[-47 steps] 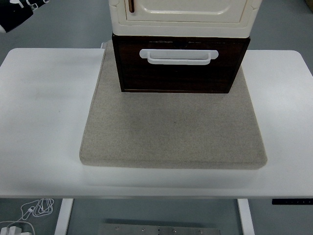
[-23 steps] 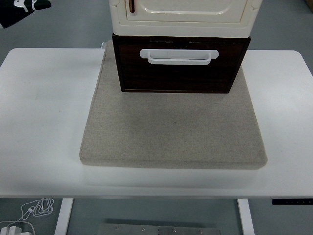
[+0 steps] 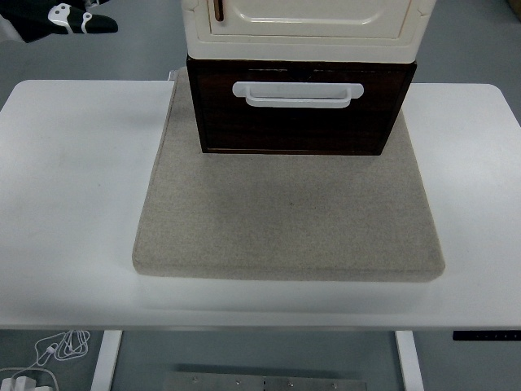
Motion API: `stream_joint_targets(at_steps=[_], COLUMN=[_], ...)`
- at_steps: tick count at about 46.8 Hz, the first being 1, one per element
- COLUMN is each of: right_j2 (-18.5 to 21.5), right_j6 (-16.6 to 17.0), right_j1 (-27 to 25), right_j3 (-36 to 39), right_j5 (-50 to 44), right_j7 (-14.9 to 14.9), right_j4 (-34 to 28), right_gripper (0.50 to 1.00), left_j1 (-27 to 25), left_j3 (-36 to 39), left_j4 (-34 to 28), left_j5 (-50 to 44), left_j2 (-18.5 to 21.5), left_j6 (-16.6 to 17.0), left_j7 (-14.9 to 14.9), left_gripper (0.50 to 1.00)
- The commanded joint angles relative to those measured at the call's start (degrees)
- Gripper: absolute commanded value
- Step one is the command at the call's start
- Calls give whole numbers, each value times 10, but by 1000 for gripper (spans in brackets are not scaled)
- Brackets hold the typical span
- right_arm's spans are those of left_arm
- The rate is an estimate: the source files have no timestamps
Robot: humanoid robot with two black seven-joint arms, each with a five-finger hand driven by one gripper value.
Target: Open the drawer under the combination cabinet
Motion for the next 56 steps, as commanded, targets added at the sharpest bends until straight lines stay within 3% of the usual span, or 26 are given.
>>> stream_joint_targets(at_steps=[1,16,27,32,49,56], right_j2=[0,0,0,0,0,0], right_j6=[0,0,0,0,0,0], right_j1=[0,0,0,0,0,0], right_j3=[0,0,0,0,0,0], right_j5=[-1,-1,0,-1,-1,-1], right_j7=[0,0,0,0,0,0], right_j4=[0,0,0,0,0,0], right_gripper=[928,928,928,928,928,928], left_j1=[-4,-74,-144,-151,-154,-165], left_j3=[0,3,37,40,48,105], left_j4=[-11,-23,-45,-55,-68,-89], left_j5=[5,71,115,125,258,265], left_j2=[0,-13,-42,-47,-142,-138], left_j6=[0,0,0,0,0,0], left_j7=[0,8,37,43,96,98], left_gripper=[1000,1000,1000,1000,1000,1000])
